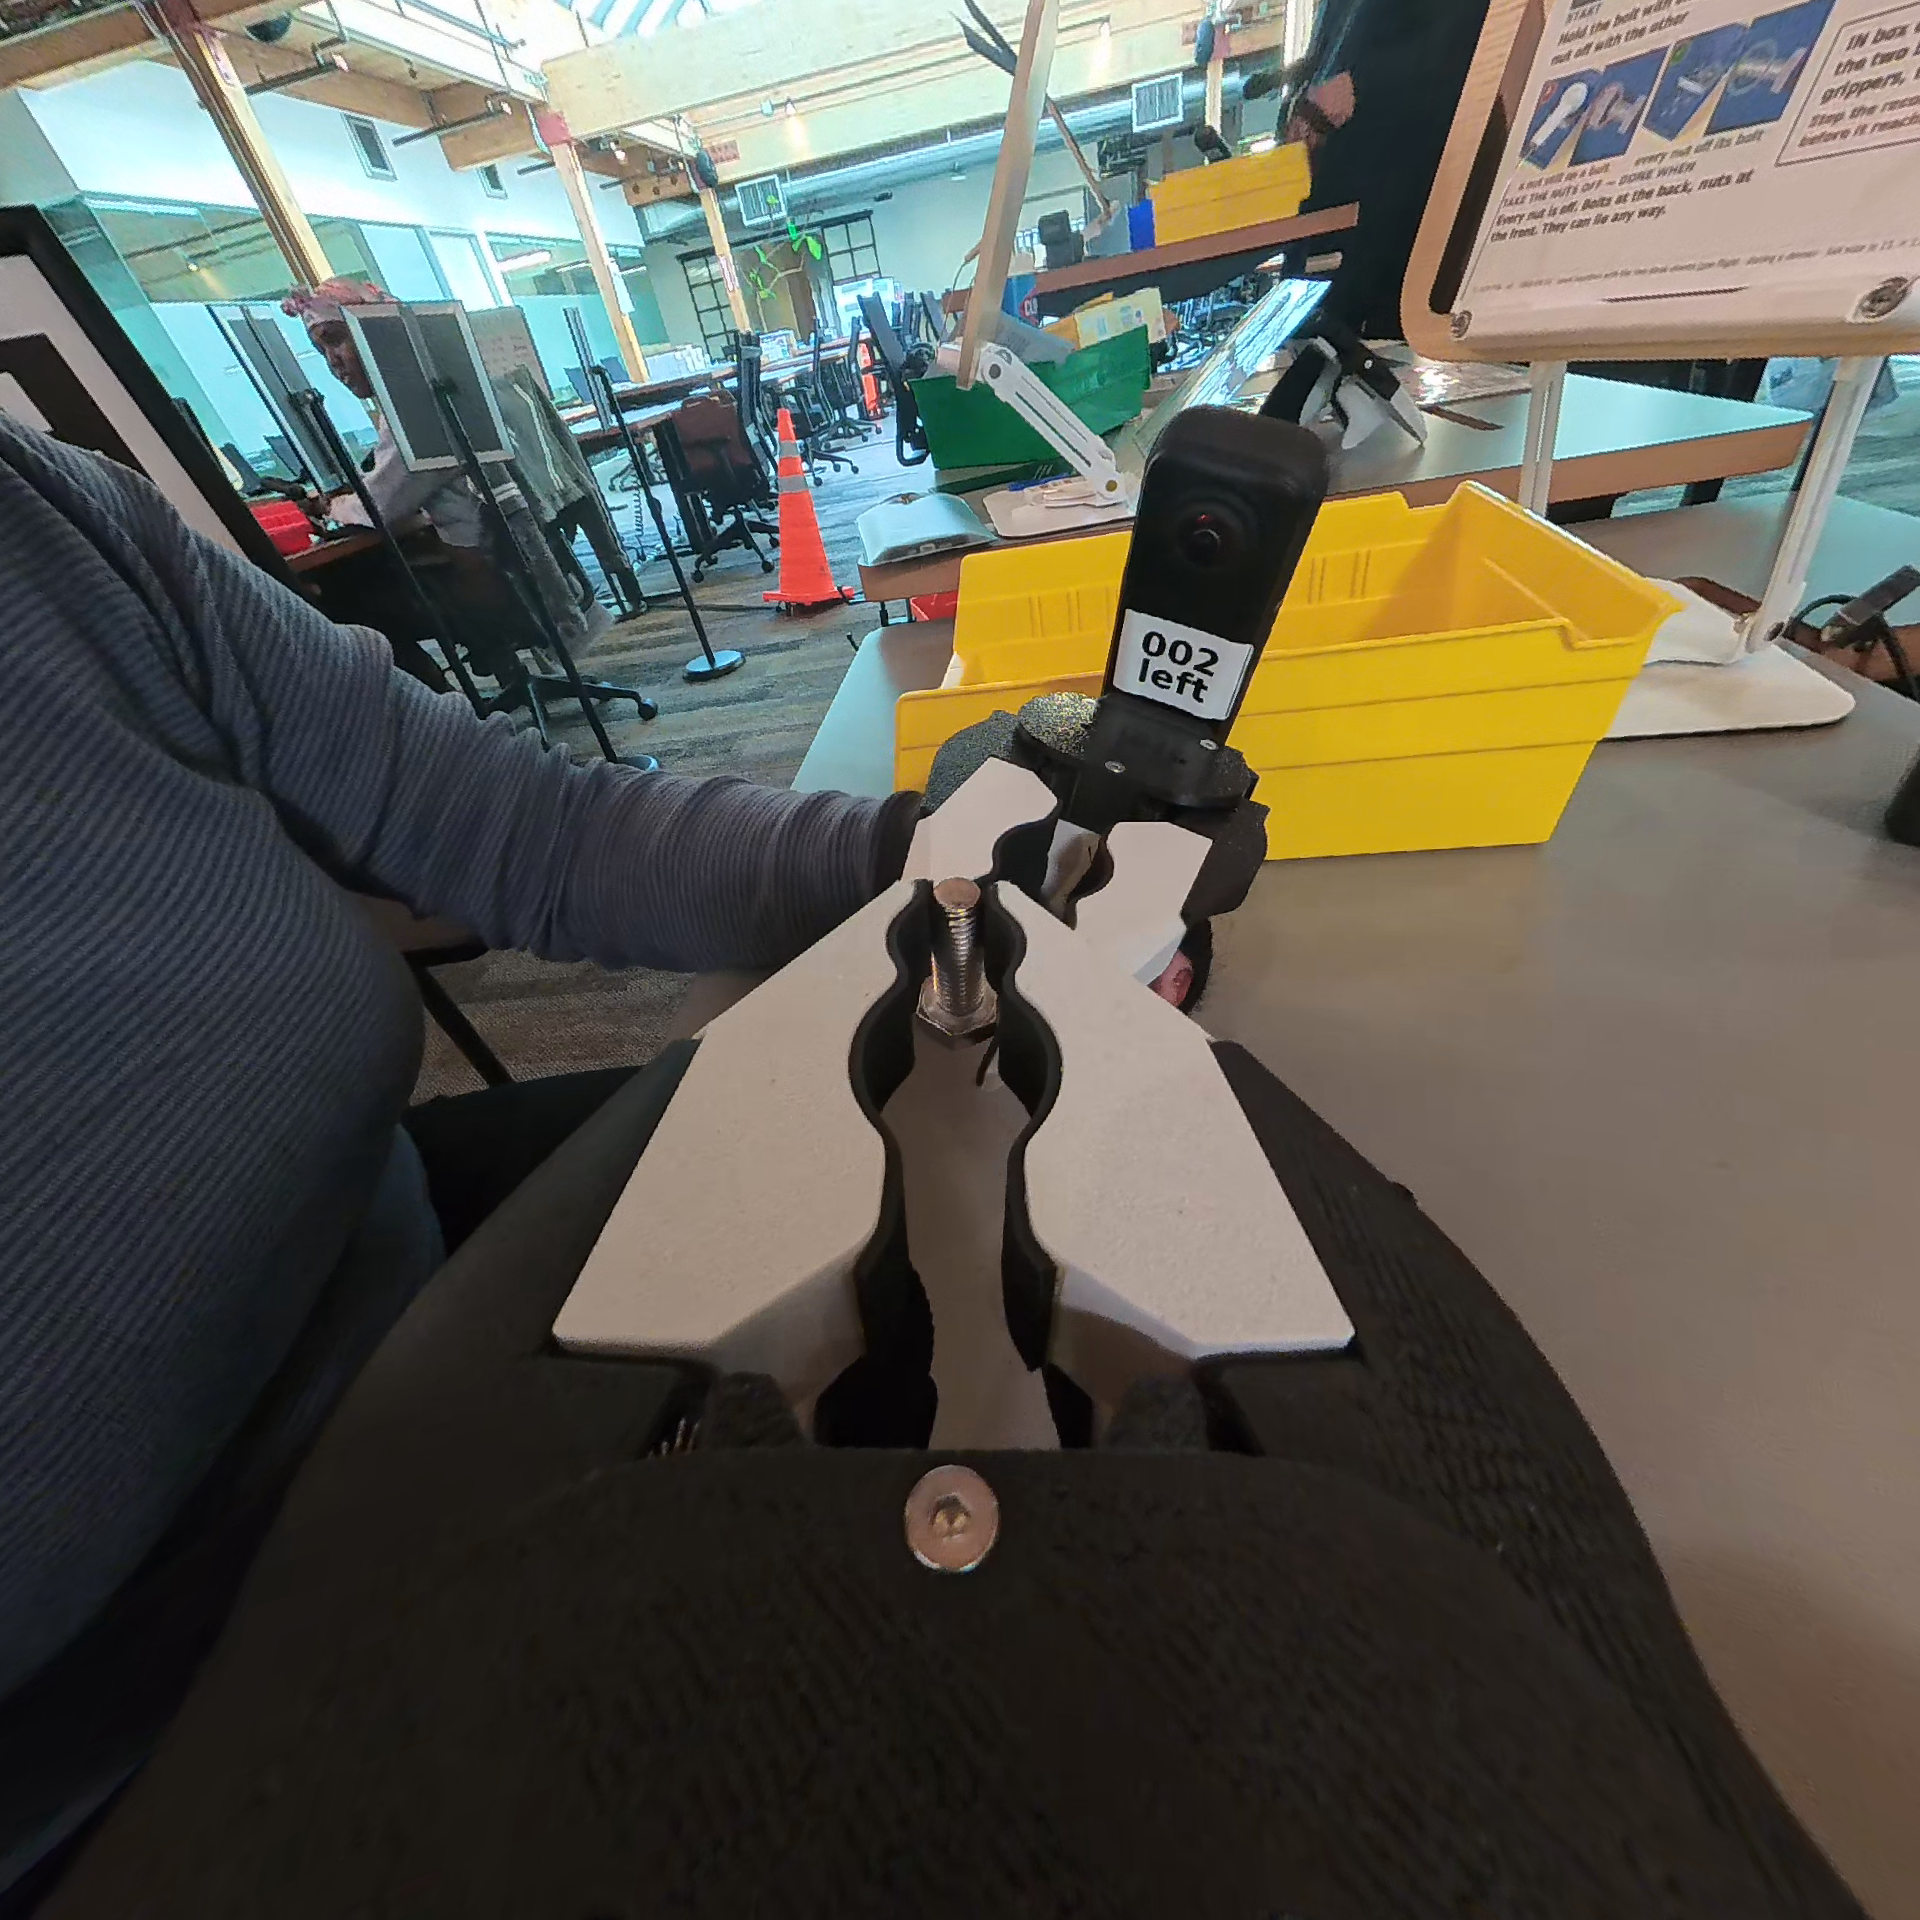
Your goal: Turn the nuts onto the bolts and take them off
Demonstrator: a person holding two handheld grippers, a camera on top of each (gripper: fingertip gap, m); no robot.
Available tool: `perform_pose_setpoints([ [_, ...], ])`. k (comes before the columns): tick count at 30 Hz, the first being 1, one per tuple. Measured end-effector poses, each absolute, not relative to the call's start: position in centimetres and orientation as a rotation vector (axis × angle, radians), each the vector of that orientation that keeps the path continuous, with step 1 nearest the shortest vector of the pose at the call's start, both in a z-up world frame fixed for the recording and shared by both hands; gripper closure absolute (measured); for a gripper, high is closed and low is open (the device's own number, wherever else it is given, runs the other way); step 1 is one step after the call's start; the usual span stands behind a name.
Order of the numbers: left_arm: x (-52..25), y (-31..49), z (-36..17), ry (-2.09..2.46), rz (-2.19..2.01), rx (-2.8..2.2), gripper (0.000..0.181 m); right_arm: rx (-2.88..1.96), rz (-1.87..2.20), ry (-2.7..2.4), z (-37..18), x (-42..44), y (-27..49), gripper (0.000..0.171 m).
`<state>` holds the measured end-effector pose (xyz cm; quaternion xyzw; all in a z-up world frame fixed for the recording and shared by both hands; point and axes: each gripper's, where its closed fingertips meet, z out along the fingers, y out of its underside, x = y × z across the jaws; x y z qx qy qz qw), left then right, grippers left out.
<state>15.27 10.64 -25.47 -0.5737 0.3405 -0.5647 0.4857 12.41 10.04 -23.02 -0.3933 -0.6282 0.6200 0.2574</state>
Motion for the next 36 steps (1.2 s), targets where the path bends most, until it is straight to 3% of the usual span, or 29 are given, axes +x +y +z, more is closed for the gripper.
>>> perform_pose_setpoints([
  [18,14.7,11.8,-25.0,0.772,-1.210,-1.370,0.164,-1.080,1.670,-1.605,-22.5,11.9,11.0,0.163],
  [19,14.4,12.3,-25.2,0.755,-1.166,-1.388,0.165,-1.090,1.666,-1.559,-22.1,11.7,11.6,0.161],
  [21,13.3,13.9,-25.7,0.681,-1.039,-1.441,0.164,-1.121,1.671,-1.428,-21.1,11.7,13.3,0.138],
  [23,11.5,15.4,-25.5,0.561,-0.939,-1.447,0.165,-1.194,1.629,-1.305,-20.8,11.7,15.6,0.132],
  [36,9.3,16.2,-24.2,0.422,-0.838,-1.378,0.165,-1.715,0.934,-1.720,-34.5,10.8,18.5,0.134],
])
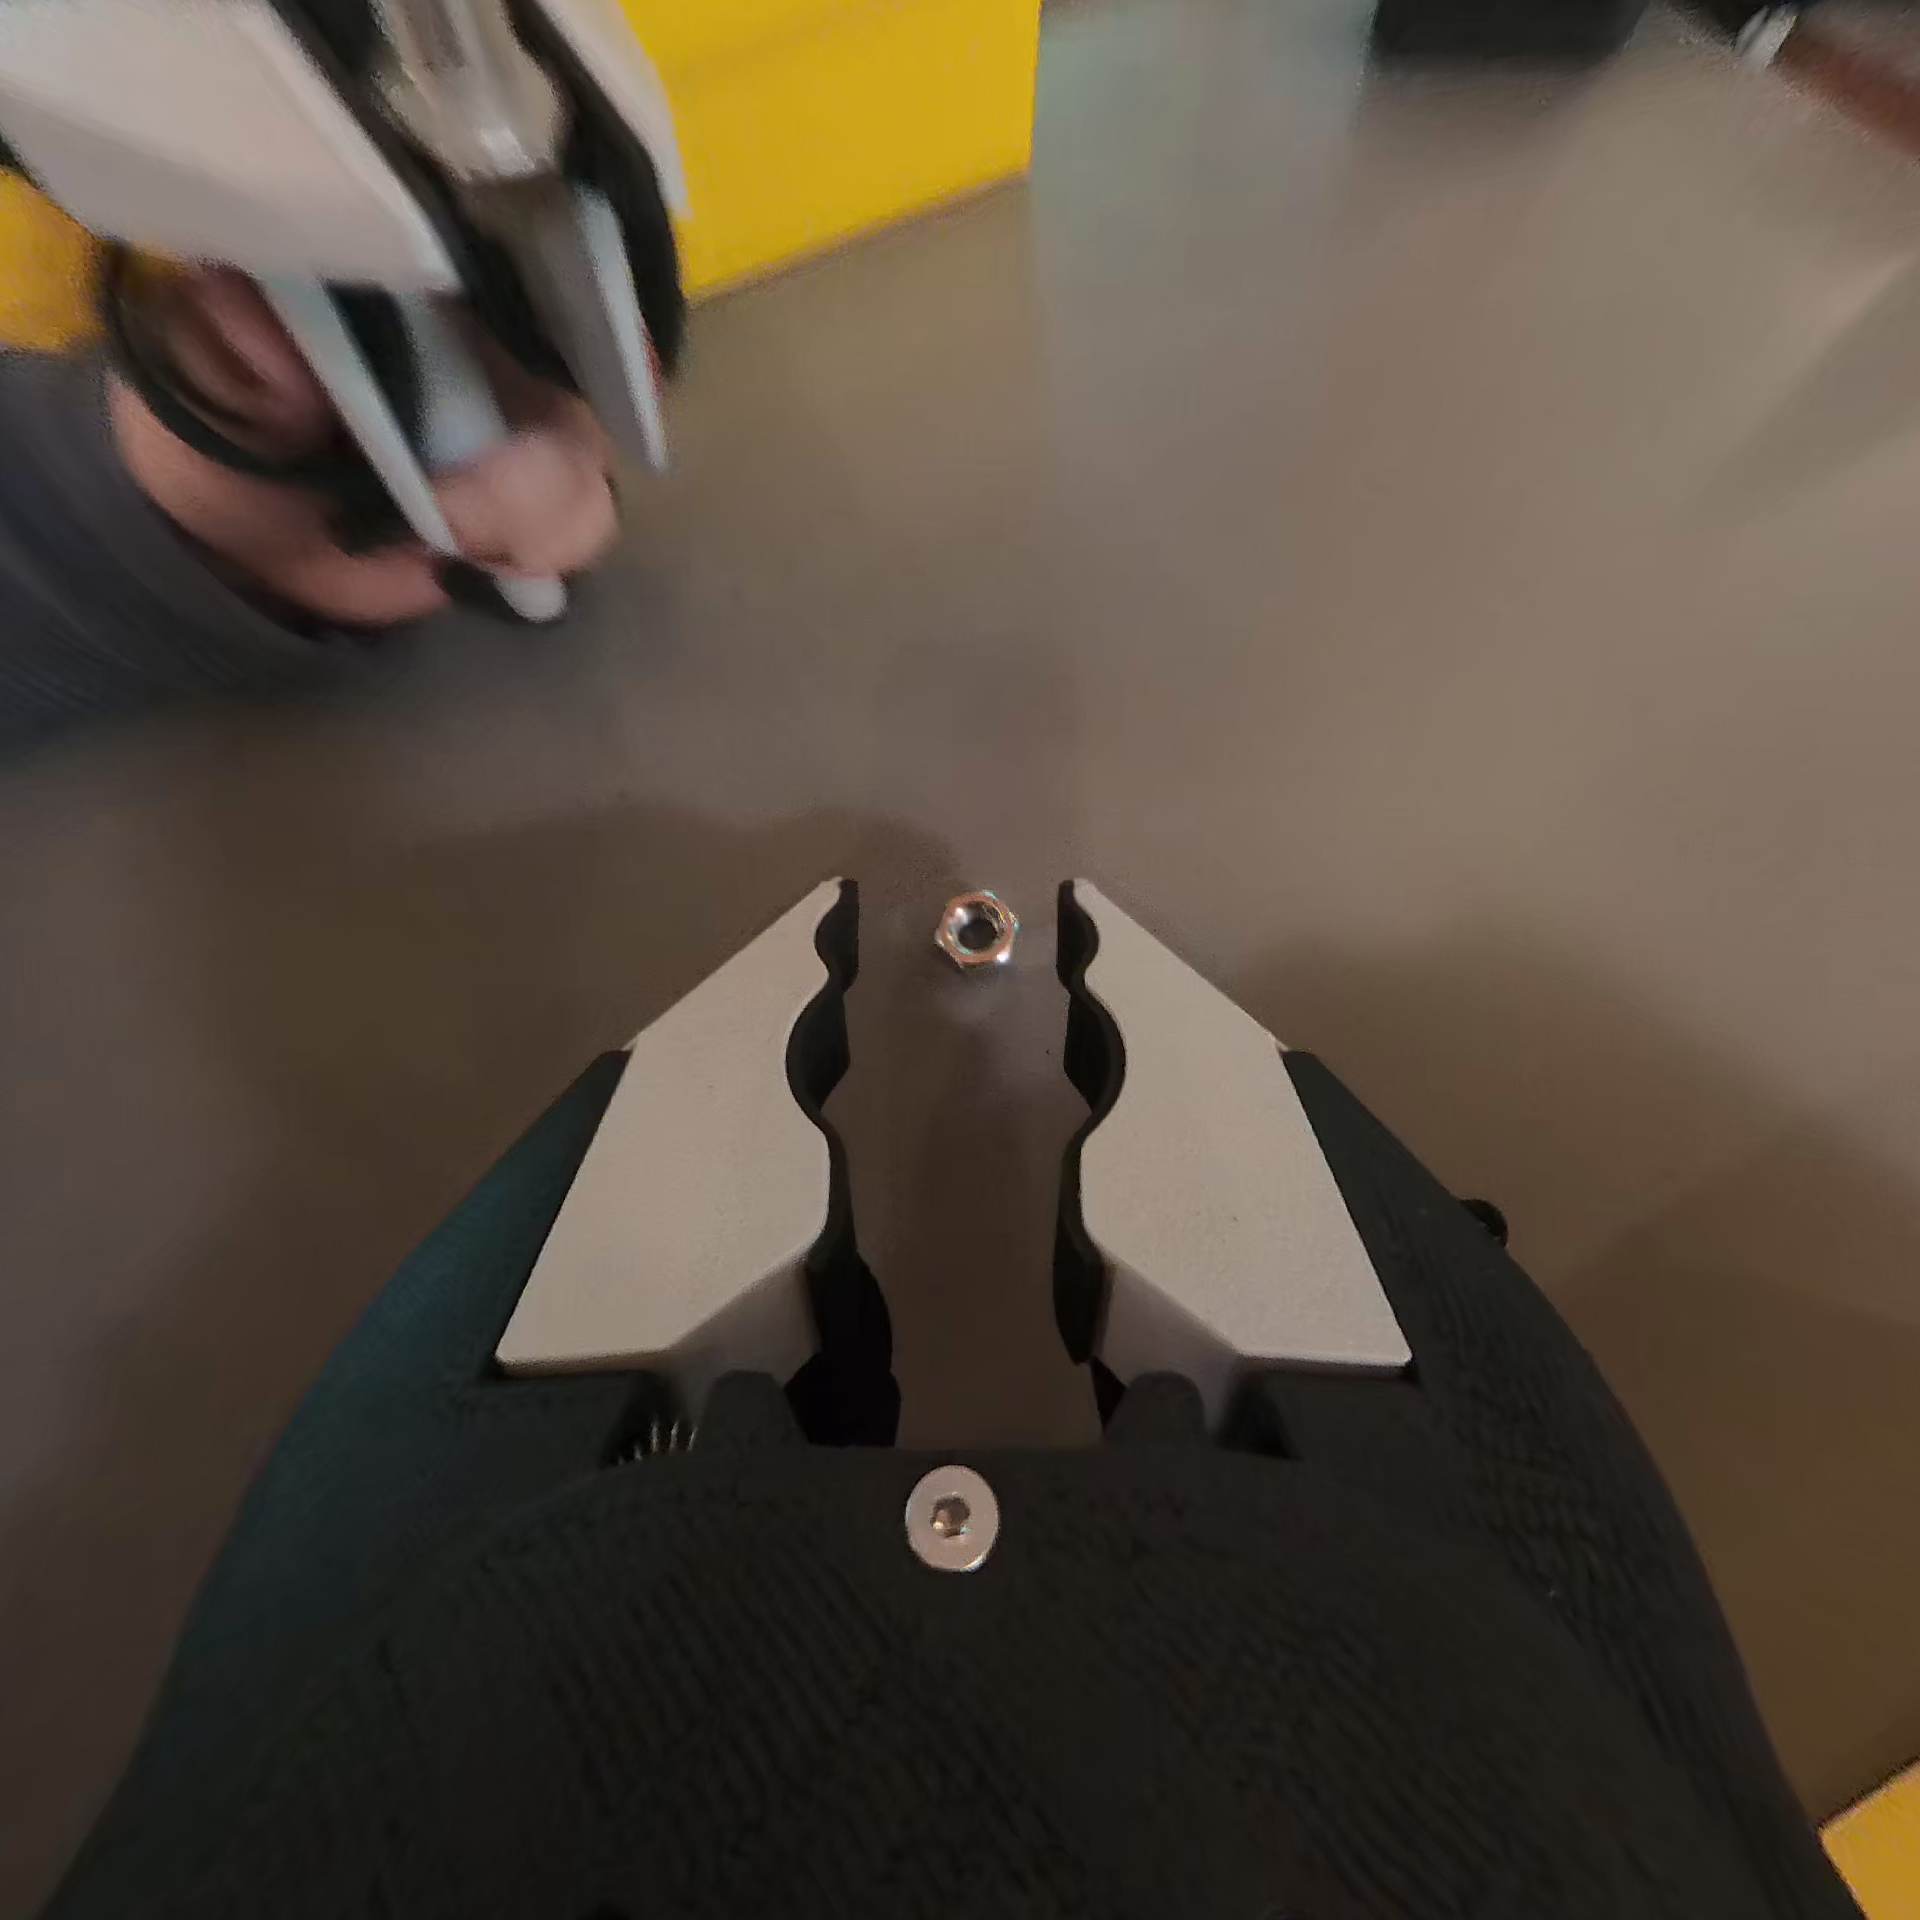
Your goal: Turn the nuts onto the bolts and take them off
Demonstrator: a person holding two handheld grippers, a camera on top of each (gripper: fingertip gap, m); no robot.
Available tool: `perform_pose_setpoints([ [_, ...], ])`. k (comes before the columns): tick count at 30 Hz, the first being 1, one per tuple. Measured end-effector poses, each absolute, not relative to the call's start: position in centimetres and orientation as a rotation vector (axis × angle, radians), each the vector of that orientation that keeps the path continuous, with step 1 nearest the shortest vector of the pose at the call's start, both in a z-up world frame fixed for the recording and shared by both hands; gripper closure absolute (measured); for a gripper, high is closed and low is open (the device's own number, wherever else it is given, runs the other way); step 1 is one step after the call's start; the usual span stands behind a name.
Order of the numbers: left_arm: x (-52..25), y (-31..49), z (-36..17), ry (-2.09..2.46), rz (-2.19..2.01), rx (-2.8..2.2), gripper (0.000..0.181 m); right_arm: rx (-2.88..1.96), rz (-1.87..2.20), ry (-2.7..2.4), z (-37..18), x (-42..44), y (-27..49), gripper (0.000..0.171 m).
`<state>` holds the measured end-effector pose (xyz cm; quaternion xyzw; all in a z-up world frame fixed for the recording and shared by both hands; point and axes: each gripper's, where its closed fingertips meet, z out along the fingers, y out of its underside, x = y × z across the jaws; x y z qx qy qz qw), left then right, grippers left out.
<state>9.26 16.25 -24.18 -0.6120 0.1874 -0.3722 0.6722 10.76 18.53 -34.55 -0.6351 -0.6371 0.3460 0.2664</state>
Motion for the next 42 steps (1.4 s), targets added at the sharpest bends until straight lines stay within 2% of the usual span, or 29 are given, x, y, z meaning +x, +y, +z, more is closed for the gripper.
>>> perform_pose_setpoints([
  [16,9.3,16.5,-24.3,0.409,-0.813,-1.389,0.165,-1.724,0.872,-1.784,-36.3,10.6,18.7,0.153],
  [18,9.6,16.4,-24.3,0.426,-0.814,-1.387,0.165,-1.648,0.902,-1.728,-34.0,10.3,18.8,0.154],
  [23,10.6,15.7,-24.2,0.500,-0.804,-1.369,0.165,-1.380,1.068,-1.512,-23.9,10.9,17.7,0.154],
  [26,11.3,15.4,-24.2,0.539,-0.811,-1.368,0.165,-1.224,1.202,-1.601,-20.2,11.9,14.8,0.155],
  [29,12.4,14.7,-24.3,0.611,-0.855,-1.356,0.165,-1.149,1.239,-1.769,-19.5,12.5,12.7,0.155],
  [42,14.8,12.7,-24.6,0.767,-0.981,-1.344,0.165,-1.185,1.189,-2.132,-21.1,13.4,12.1,0.155],
])
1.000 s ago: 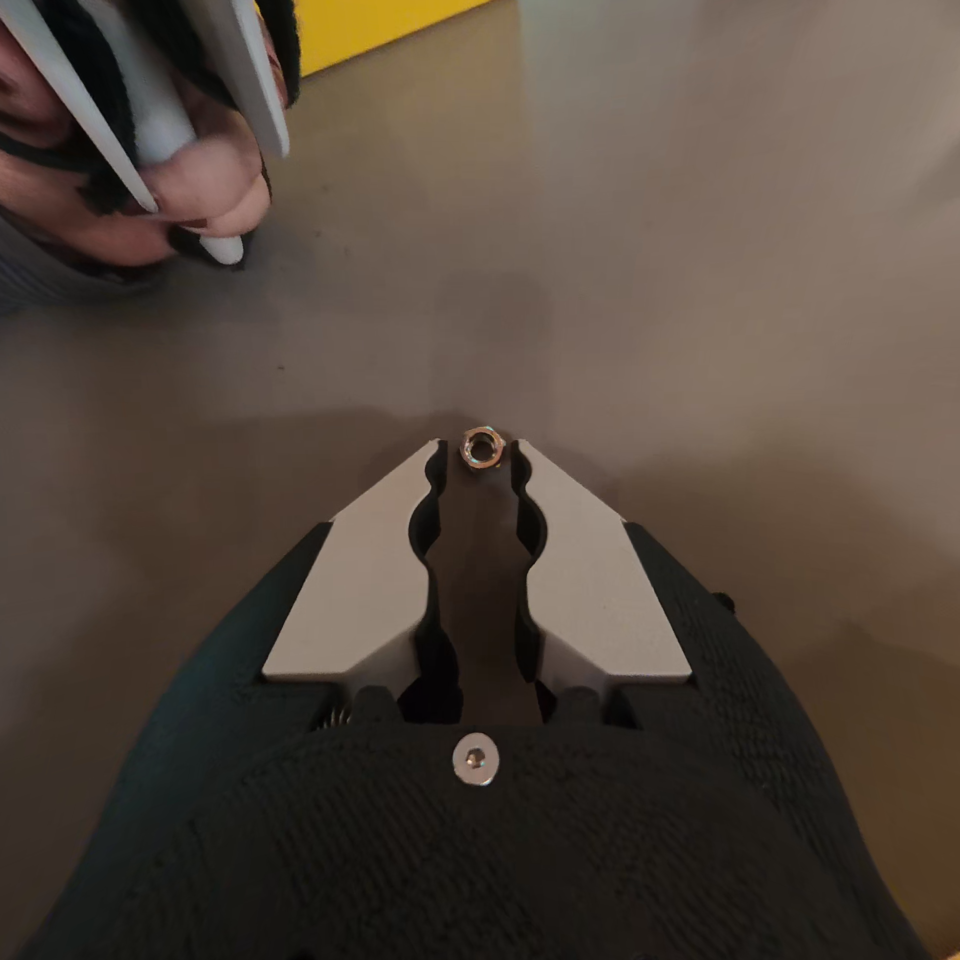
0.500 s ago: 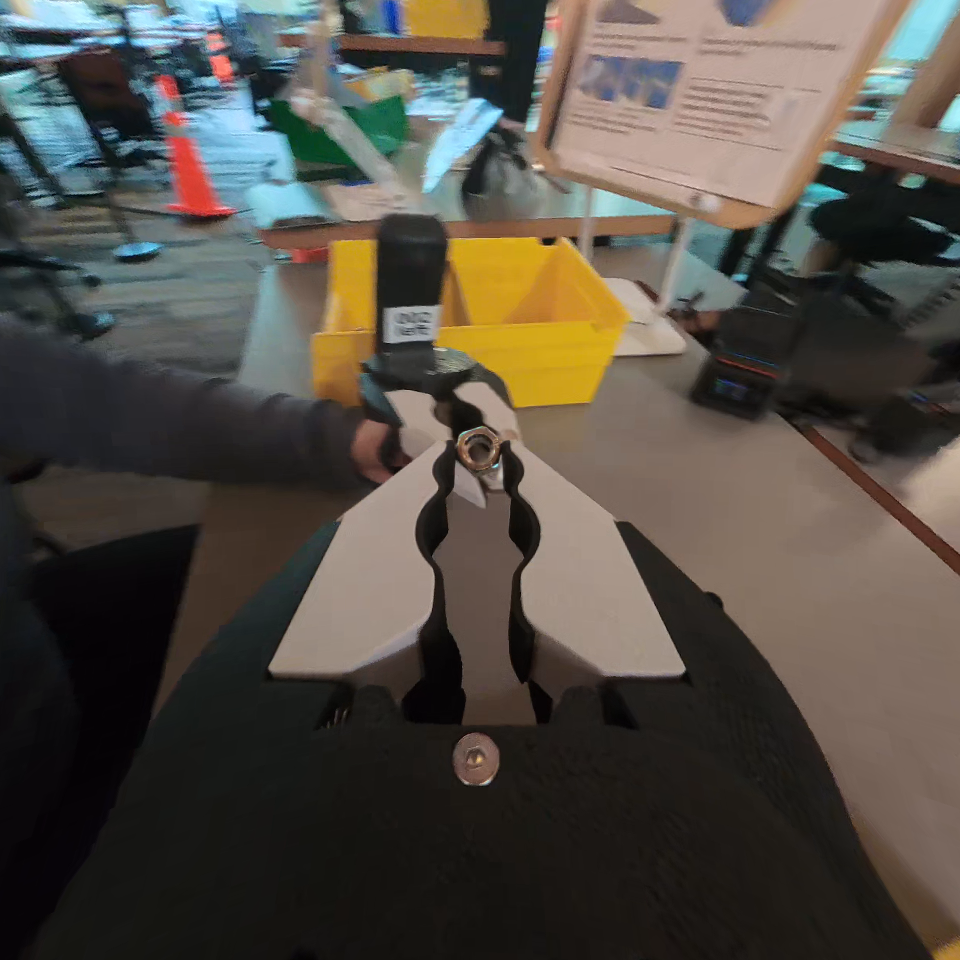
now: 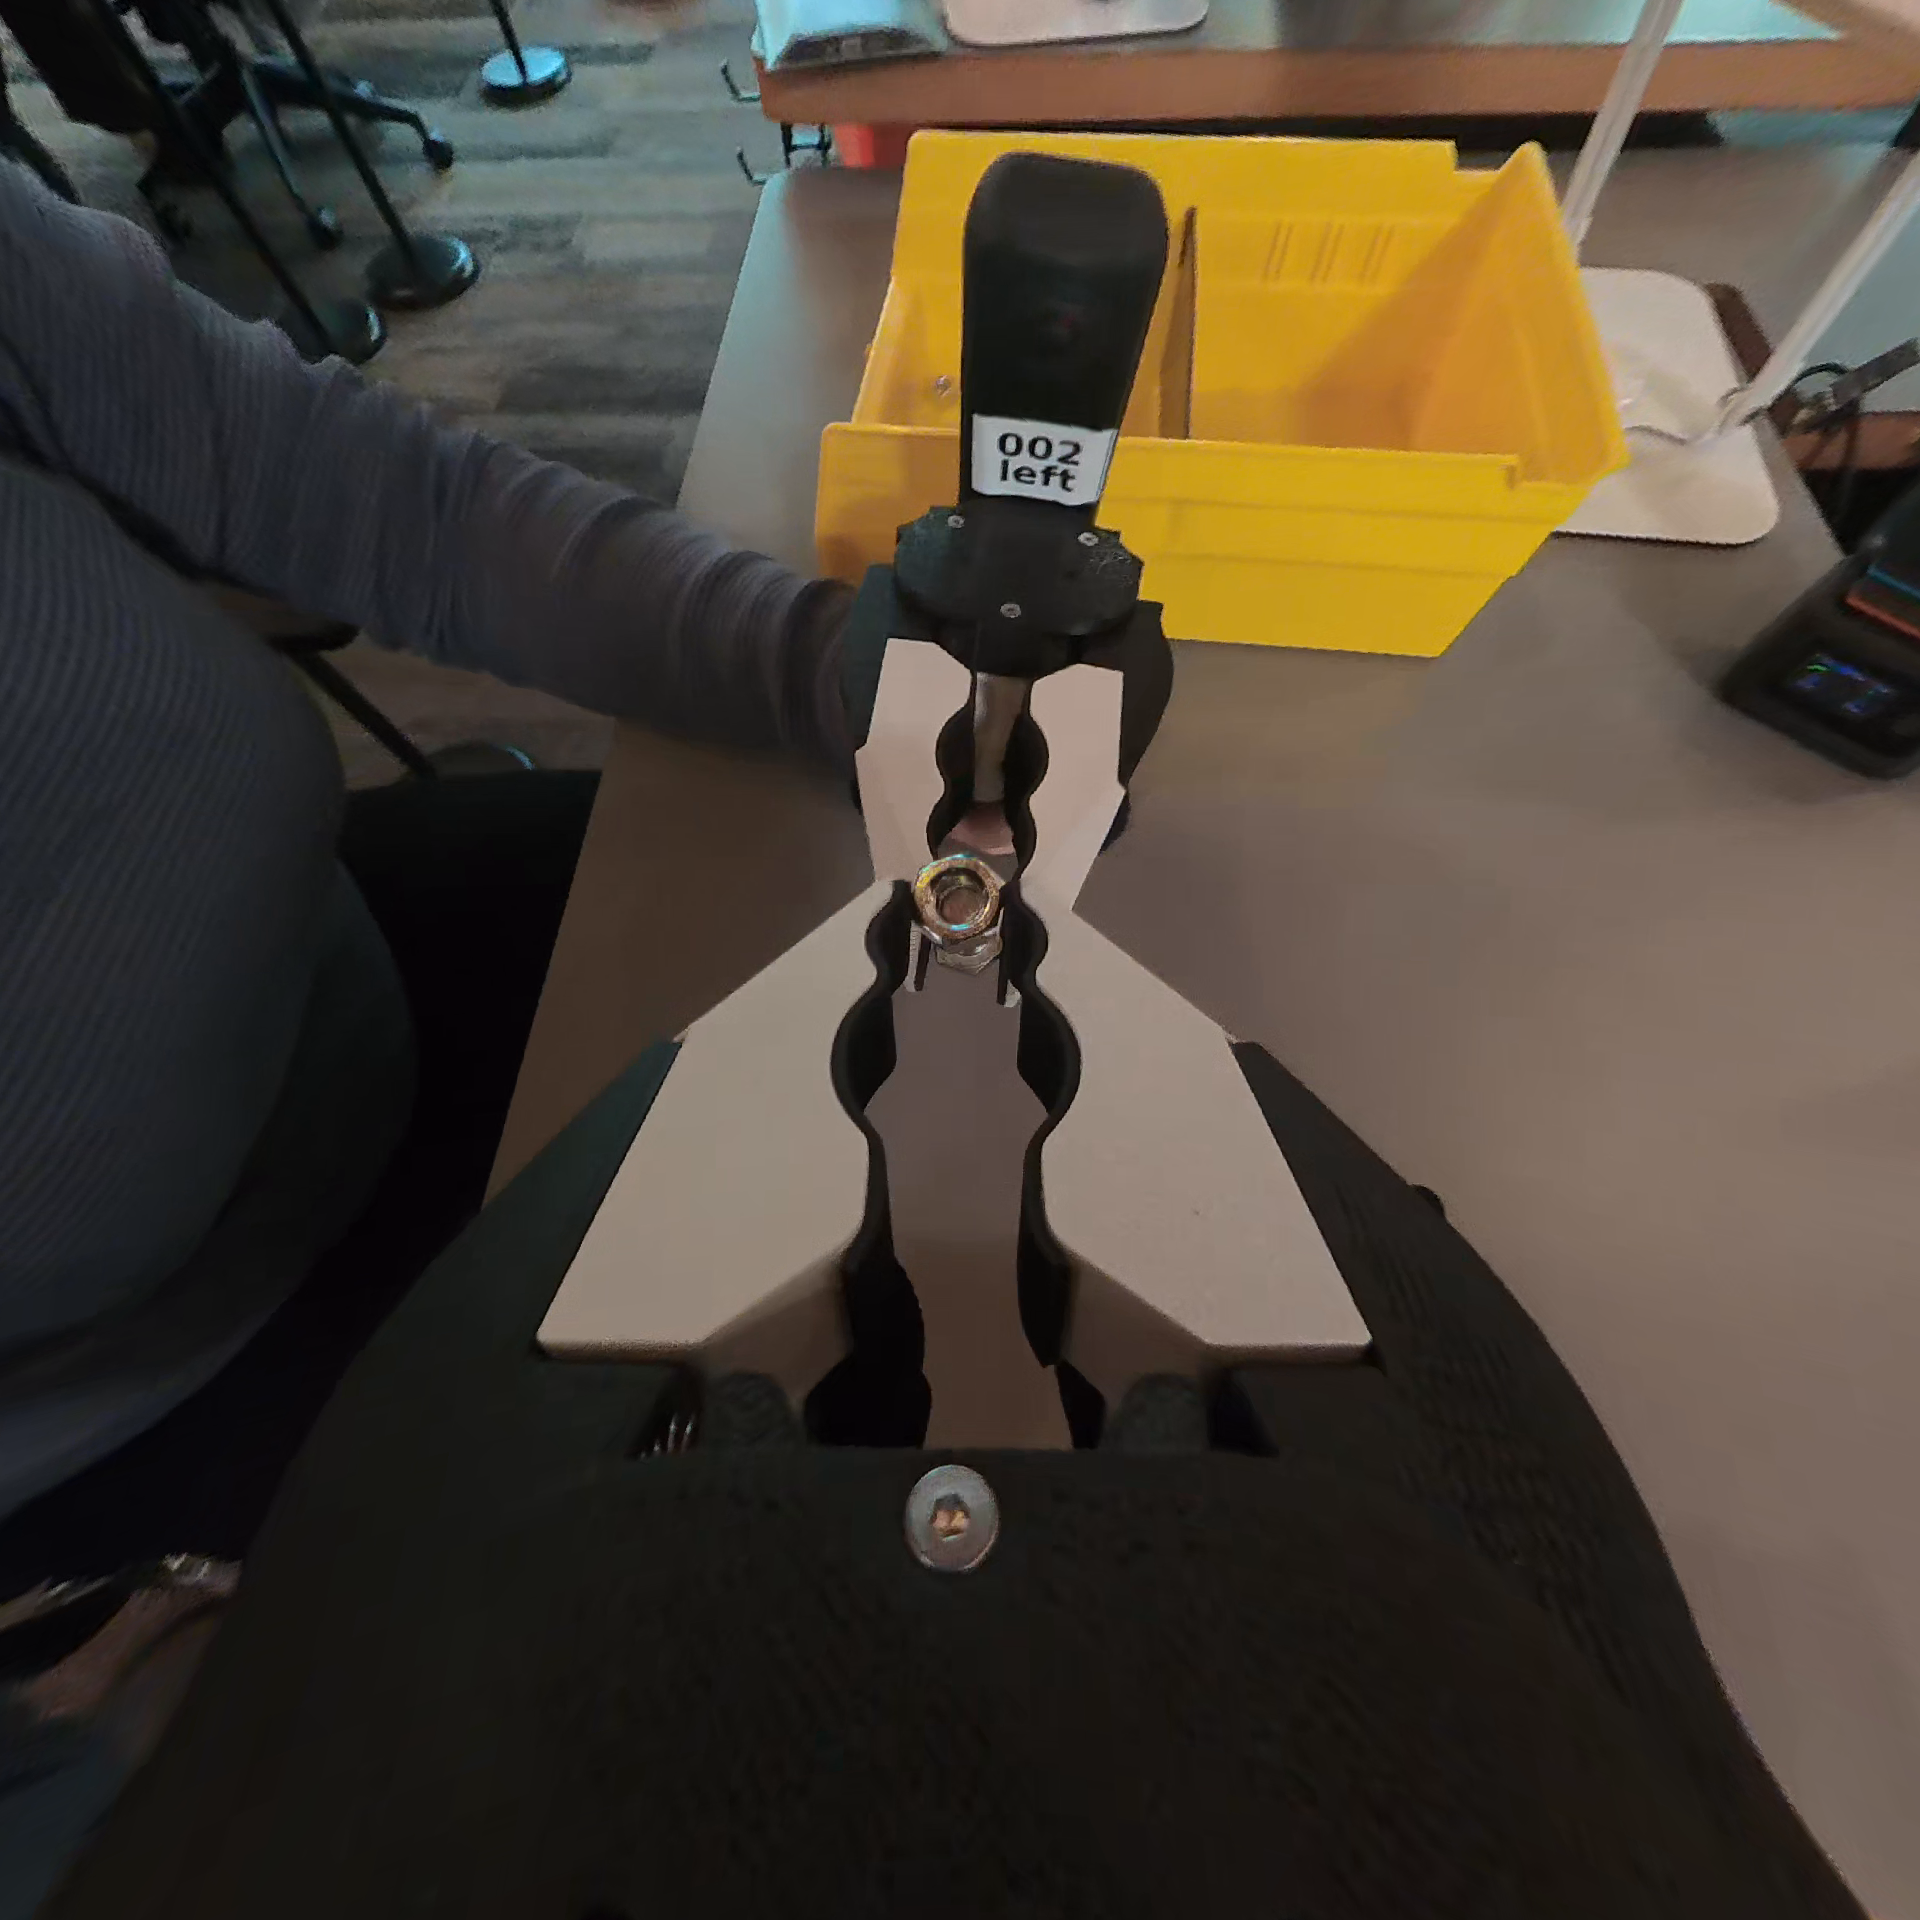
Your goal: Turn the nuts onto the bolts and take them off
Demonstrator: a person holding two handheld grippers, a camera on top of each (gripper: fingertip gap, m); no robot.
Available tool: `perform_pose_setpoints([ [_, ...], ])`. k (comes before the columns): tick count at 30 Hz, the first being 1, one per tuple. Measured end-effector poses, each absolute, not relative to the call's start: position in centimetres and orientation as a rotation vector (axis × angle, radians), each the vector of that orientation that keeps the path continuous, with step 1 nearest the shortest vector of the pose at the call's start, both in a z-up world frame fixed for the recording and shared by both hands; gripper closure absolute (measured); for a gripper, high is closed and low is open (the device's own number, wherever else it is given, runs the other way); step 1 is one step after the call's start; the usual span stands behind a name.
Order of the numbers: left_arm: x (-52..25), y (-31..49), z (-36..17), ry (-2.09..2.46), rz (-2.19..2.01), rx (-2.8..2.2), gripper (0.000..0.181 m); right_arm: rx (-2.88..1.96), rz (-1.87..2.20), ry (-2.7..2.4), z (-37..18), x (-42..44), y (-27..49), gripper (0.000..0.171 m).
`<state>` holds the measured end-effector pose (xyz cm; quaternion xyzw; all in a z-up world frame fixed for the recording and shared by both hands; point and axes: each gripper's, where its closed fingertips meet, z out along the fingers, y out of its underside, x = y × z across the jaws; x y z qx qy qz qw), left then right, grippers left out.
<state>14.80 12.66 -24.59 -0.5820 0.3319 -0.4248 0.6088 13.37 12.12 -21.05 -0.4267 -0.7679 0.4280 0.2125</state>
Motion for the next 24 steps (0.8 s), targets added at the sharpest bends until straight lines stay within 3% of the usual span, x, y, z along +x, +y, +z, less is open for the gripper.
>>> perform_pose_setpoints([
  [9,14.6,12.8,-24.4,0.740,-0.980,-1.336,0.165,-1.200,1.226,-2.132,-21.0,12.9,12.3,0.155],
  [24,11.7,15.2,-23.6,0.539,-0.764,-1.358,0.165,-1.499,1.211,-1.523,-20.2,10.1,14.8,0.155],
])
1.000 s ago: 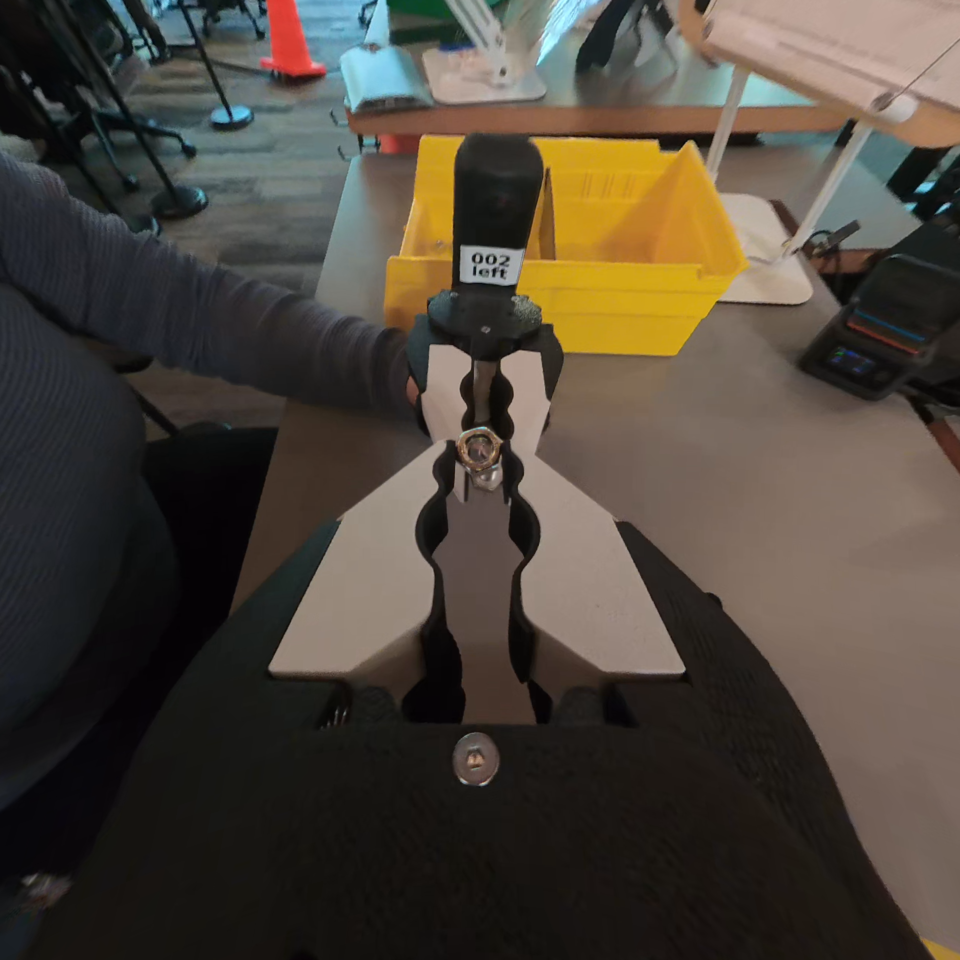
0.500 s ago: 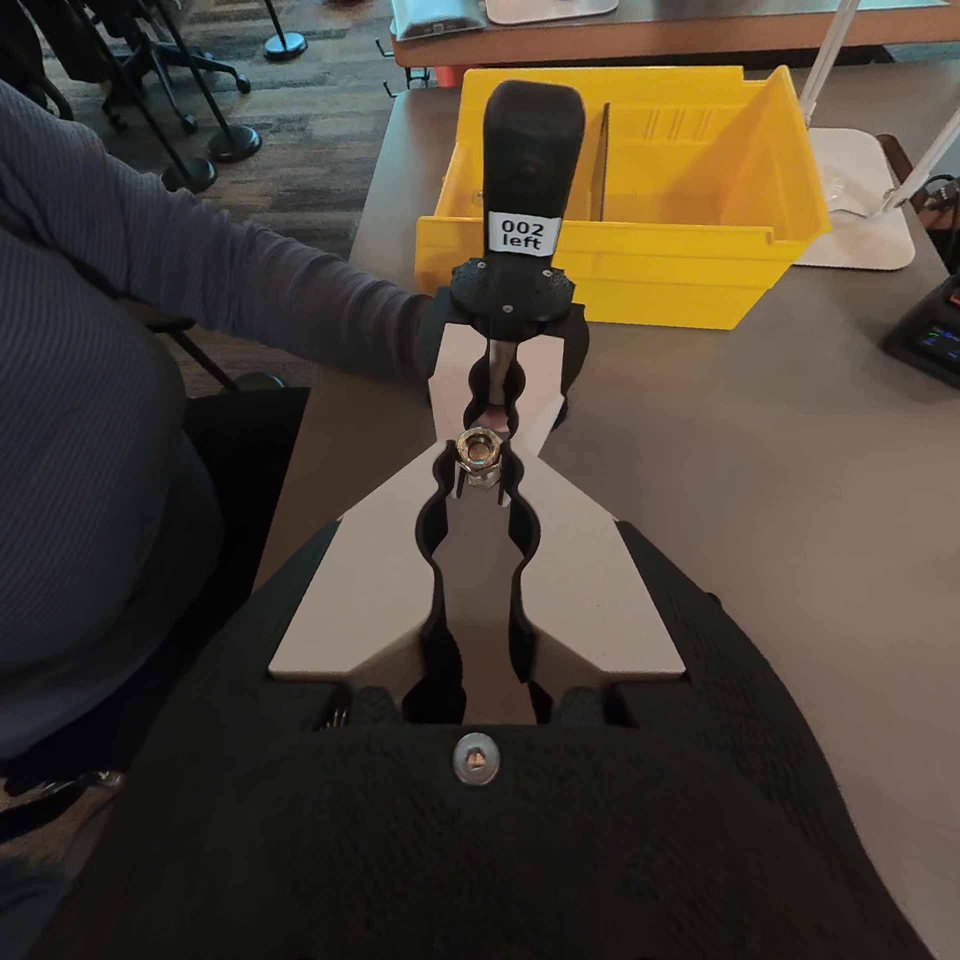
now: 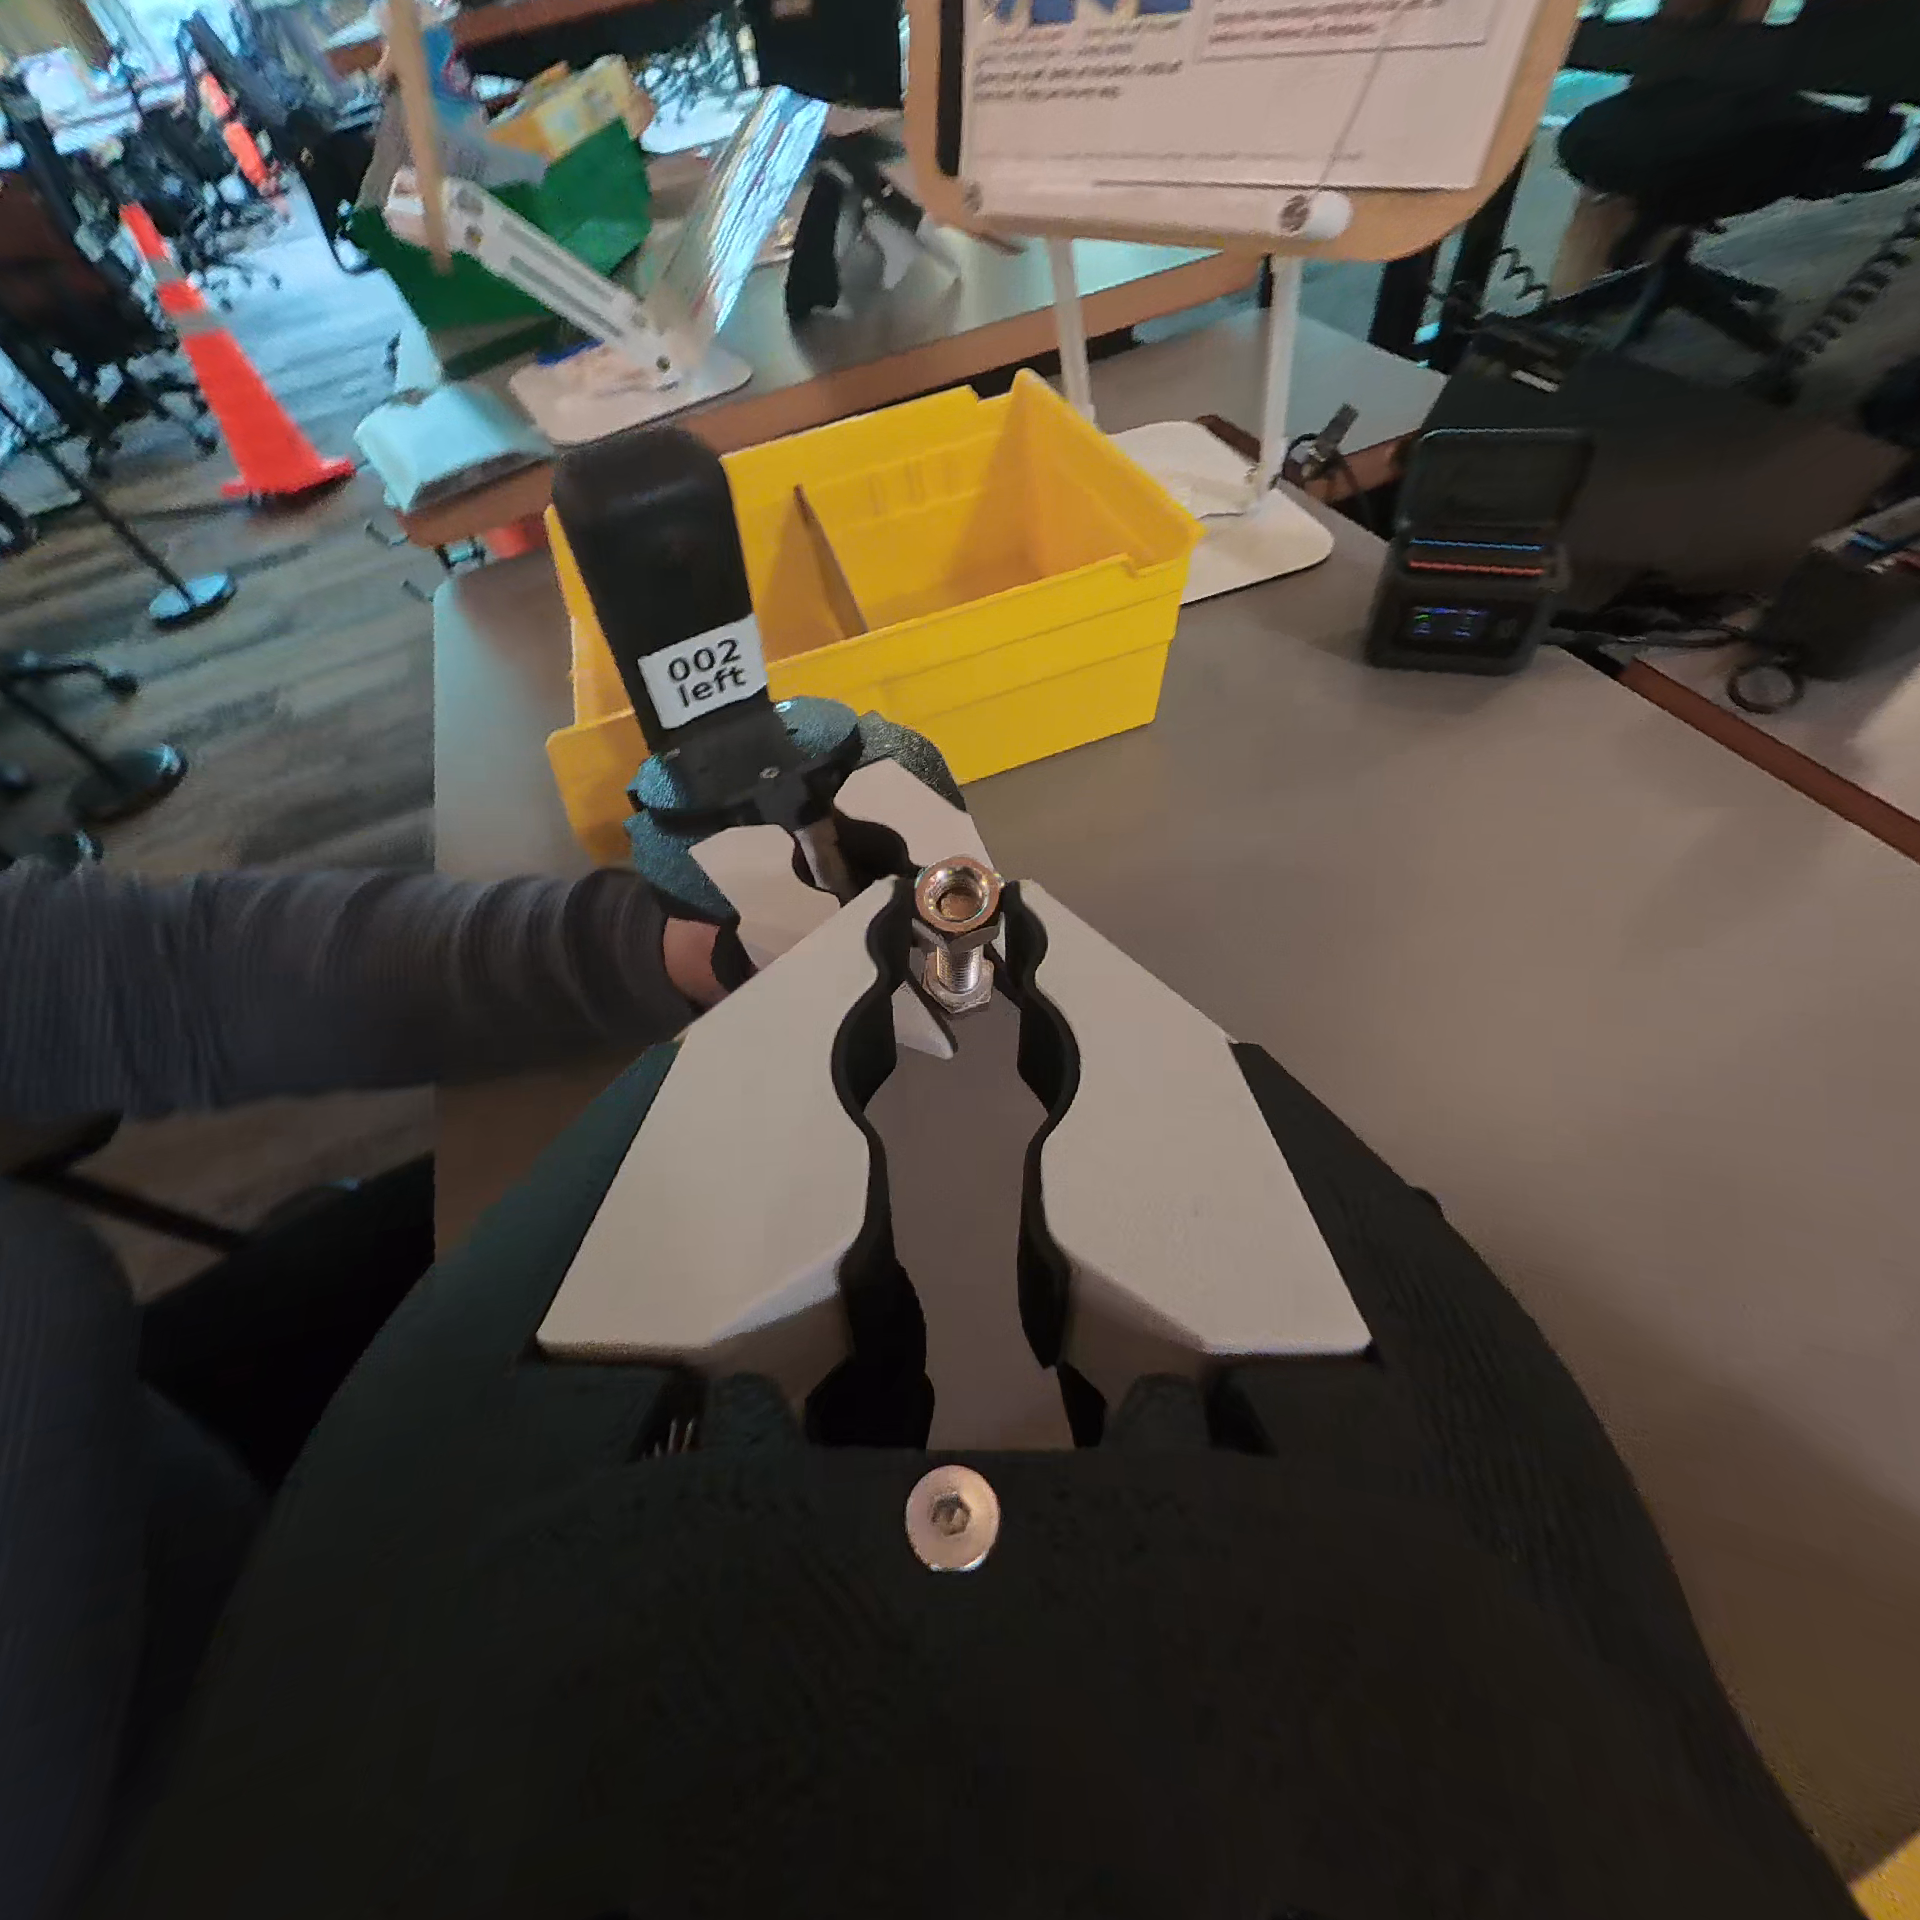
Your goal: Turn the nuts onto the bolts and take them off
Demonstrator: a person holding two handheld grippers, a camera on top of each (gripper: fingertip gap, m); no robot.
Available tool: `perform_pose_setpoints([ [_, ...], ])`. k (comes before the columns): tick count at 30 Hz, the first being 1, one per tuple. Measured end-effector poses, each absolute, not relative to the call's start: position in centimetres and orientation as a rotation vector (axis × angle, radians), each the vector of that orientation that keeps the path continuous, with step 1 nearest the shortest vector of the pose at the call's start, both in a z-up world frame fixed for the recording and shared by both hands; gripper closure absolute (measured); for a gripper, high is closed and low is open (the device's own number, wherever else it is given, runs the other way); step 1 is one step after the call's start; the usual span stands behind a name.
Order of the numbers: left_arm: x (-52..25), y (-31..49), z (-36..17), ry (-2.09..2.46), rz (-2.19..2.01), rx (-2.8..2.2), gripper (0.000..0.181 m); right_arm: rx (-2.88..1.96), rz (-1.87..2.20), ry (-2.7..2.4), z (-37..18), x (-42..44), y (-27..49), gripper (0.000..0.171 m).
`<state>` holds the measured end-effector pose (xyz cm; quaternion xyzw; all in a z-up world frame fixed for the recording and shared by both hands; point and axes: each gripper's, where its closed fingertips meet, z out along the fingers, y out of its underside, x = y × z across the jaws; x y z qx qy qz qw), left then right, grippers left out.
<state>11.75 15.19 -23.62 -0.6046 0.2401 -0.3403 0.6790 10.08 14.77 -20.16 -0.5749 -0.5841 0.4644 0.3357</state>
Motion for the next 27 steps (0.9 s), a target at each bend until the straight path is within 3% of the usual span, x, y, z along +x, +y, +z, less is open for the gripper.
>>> perform_pose_setpoints([
  [16,11.2,15.6,-23.4,0.482,-0.743,-1.351,0.165,-1.479,1.206,-1.224,-19.8,9.5,15.1,0.154],
  [21,11.1,15.6,-23.3,0.469,-0.764,-1.347,0.165,-1.337,1.219,-1.240,-19.0,9.4,14.0,0.113],
  [27,11.8,15.0,-23.1,0.512,-0.809,-1.319,0.165,-1.246,1.264,-1.249,-19.0,8.9,13.2,0.100],
])
